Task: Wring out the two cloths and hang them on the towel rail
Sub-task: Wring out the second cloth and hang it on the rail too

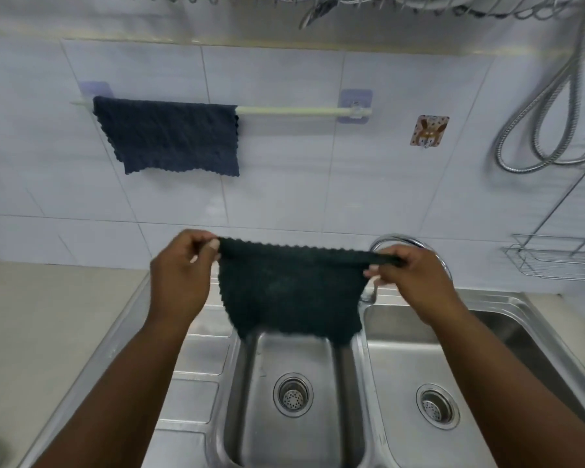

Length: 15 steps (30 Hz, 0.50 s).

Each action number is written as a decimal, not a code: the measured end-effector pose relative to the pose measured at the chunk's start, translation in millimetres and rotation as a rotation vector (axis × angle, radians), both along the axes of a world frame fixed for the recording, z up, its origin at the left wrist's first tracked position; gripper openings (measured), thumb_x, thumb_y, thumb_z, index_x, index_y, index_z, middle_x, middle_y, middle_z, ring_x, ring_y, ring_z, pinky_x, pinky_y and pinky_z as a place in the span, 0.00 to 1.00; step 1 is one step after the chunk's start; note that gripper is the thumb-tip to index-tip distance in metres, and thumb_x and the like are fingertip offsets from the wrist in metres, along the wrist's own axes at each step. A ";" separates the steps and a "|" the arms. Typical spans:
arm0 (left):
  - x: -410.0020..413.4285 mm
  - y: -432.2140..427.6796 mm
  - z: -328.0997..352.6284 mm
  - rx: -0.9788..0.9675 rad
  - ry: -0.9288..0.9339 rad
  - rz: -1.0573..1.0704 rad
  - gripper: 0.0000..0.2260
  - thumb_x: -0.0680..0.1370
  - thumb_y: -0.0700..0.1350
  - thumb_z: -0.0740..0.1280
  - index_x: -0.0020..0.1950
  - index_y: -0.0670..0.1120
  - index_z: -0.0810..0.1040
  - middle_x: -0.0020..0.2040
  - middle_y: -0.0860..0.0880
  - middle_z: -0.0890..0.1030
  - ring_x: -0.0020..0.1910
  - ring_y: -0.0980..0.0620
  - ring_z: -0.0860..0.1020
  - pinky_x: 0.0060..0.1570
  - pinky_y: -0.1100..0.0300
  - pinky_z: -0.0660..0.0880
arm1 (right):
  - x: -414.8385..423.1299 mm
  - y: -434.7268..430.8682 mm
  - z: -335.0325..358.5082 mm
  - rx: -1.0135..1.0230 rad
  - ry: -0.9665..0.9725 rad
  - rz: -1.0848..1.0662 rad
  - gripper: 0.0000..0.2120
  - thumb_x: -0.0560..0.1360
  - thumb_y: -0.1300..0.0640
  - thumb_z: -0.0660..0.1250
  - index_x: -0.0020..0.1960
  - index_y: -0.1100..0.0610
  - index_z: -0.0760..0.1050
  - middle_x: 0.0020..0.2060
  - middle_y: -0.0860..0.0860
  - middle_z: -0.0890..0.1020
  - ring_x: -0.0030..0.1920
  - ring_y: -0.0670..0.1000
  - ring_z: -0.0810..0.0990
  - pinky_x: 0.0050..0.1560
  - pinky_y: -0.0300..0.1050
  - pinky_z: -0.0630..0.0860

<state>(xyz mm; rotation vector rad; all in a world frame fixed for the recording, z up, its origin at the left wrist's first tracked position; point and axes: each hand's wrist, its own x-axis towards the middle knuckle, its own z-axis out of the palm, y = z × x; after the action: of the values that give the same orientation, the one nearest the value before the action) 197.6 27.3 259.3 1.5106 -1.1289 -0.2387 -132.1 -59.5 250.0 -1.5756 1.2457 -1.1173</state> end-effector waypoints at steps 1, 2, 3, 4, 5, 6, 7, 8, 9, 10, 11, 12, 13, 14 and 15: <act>-4.2 6.7 4.4 -0.171 -0.075 0.050 0.03 0.78 0.50 0.66 0.49 0.56 0.79 0.45 0.61 0.83 0.47 0.61 0.82 0.50 0.68 0.77 | -0.2 3.4 6.3 -0.159 -0.024 -0.041 0.10 0.68 0.65 0.73 0.45 0.53 0.84 0.39 0.51 0.87 0.43 0.52 0.86 0.47 0.45 0.81; -8.6 12.8 3.0 -0.301 -0.155 0.083 0.04 0.79 0.49 0.65 0.51 0.54 0.80 0.46 0.62 0.83 0.48 0.64 0.81 0.50 0.73 0.74 | -0.3 8.4 7.5 -0.330 0.006 -0.072 0.11 0.68 0.64 0.73 0.47 0.52 0.84 0.43 0.48 0.87 0.46 0.49 0.86 0.50 0.40 0.80; -12.1 16.6 -6.3 -0.343 -0.226 0.089 0.04 0.79 0.46 0.66 0.51 0.52 0.80 0.46 0.61 0.82 0.48 0.66 0.80 0.49 0.76 0.72 | -0.8 14.0 1.9 -0.469 0.076 -0.076 0.11 0.69 0.64 0.73 0.49 0.51 0.84 0.46 0.46 0.87 0.48 0.47 0.85 0.52 0.37 0.79; -13.6 18.7 -20.9 -0.254 -0.279 0.054 0.04 0.78 0.43 0.66 0.49 0.51 0.80 0.44 0.60 0.82 0.46 0.66 0.79 0.47 0.76 0.71 | -2.1 19.7 -10.4 -0.496 0.172 -0.042 0.12 0.70 0.65 0.74 0.50 0.52 0.84 0.47 0.47 0.86 0.49 0.47 0.85 0.54 0.39 0.78; -14.0 19.4 -37.2 -0.034 -0.312 -0.016 0.05 0.78 0.42 0.67 0.45 0.51 0.79 0.42 0.58 0.81 0.43 0.65 0.79 0.45 0.75 0.70 | -3.0 24.3 -25.2 -0.404 0.306 0.031 0.12 0.70 0.66 0.74 0.50 0.53 0.84 0.47 0.49 0.86 0.48 0.48 0.85 0.53 0.41 0.79; -12.5 19.6 -55.6 0.262 -0.330 -0.105 0.07 0.78 0.41 0.67 0.42 0.52 0.78 0.41 0.55 0.82 0.42 0.61 0.80 0.44 0.71 0.71 | -5.3 26.8 -40.1 -0.225 0.483 0.125 0.10 0.70 0.65 0.75 0.49 0.53 0.85 0.45 0.50 0.87 0.45 0.49 0.85 0.51 0.44 0.80; -8.7 20.8 -73.5 0.512 -0.344 -0.170 0.06 0.78 0.42 0.67 0.42 0.51 0.78 0.42 0.51 0.83 0.41 0.57 0.80 0.43 0.68 0.72 | -9.3 27.7 -54.2 -0.037 0.614 0.206 0.07 0.70 0.63 0.75 0.46 0.54 0.86 0.42 0.52 0.87 0.43 0.50 0.85 0.49 0.45 0.80; -2.8 20.9 -85.3 0.638 -0.332 -0.185 0.04 0.78 0.42 0.68 0.44 0.48 0.78 0.45 0.47 0.83 0.41 0.55 0.79 0.42 0.68 0.72 | -13.1 27.9 -63.5 0.114 0.615 0.241 0.03 0.70 0.63 0.75 0.42 0.56 0.86 0.39 0.55 0.87 0.41 0.52 0.85 0.47 0.47 0.80; 3.4 19.6 -90.1 0.668 -0.283 -0.163 0.03 0.78 0.42 0.68 0.45 0.47 0.79 0.47 0.45 0.84 0.41 0.54 0.79 0.41 0.69 0.72 | -15.9 26.4 -67.1 0.212 0.513 0.237 0.02 0.70 0.64 0.74 0.40 0.58 0.85 0.36 0.57 0.87 0.41 0.55 0.86 0.47 0.48 0.81; 8.2 18.1 -90.4 0.645 -0.207 -0.142 0.02 0.78 0.42 0.69 0.45 0.47 0.79 0.47 0.44 0.84 0.41 0.53 0.79 0.41 0.68 0.74 | -17.0 23.5 -66.9 0.265 0.397 0.197 0.03 0.71 0.66 0.73 0.40 0.59 0.84 0.35 0.57 0.87 0.41 0.57 0.87 0.46 0.47 0.83; 9.9 16.6 -87.6 0.610 -0.137 -0.138 0.03 0.77 0.41 0.69 0.44 0.47 0.78 0.46 0.44 0.83 0.41 0.52 0.81 0.41 0.66 0.76 | -16.6 19.5 -65.3 0.287 0.311 0.146 0.05 0.71 0.67 0.72 0.40 0.59 0.83 0.34 0.57 0.87 0.41 0.59 0.87 0.46 0.47 0.84; 10.2 14.1 -83.7 0.585 -0.086 -0.150 0.05 0.77 0.41 0.69 0.42 0.48 0.78 0.44 0.45 0.83 0.42 0.50 0.82 0.42 0.64 0.79 | -15.5 15.7 -63.7 0.280 0.266 0.105 0.06 0.72 0.67 0.71 0.40 0.58 0.83 0.34 0.57 0.87 0.41 0.60 0.87 0.46 0.48 0.84; 9.6 10.9 -79.1 0.566 -0.054 -0.162 0.06 0.77 0.41 0.69 0.42 0.50 0.78 0.43 0.47 0.83 0.43 0.49 0.83 0.43 0.61 0.80 | -13.9 12.2 -61.4 0.270 0.237 0.082 0.06 0.72 0.67 0.71 0.41 0.58 0.83 0.34 0.57 0.87 0.40 0.60 0.87 0.46 0.50 0.84; 8.7 7.5 -73.7 0.552 -0.032 -0.168 0.06 0.77 0.41 0.69 0.42 0.50 0.78 0.43 0.47 0.83 0.43 0.48 0.83 0.46 0.57 0.82 | -11.2 9.0 -58.6 0.265 0.213 0.074 0.05 0.72 0.67 0.71 0.42 0.59 0.82 0.34 0.57 0.86 0.40 0.59 0.87 0.47 0.53 0.84; 8.0 5.2 -66.8 0.534 -0.004 -0.165 0.06 0.77 0.41 0.69 0.42 0.50 0.78 0.44 0.47 0.83 0.43 0.48 0.84 0.49 0.53 0.82 | -8.3 7.3 -54.2 0.261 0.186 0.078 0.04 0.72 0.67 0.71 0.42 0.60 0.82 0.34 0.58 0.86 0.39 0.58 0.87 0.47 0.55 0.84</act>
<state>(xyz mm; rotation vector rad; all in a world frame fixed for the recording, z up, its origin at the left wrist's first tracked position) 205.6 32.5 192.5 1.8794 -1.2559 -0.6941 -140.4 -52.2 195.8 -1.5387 1.3783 -0.7378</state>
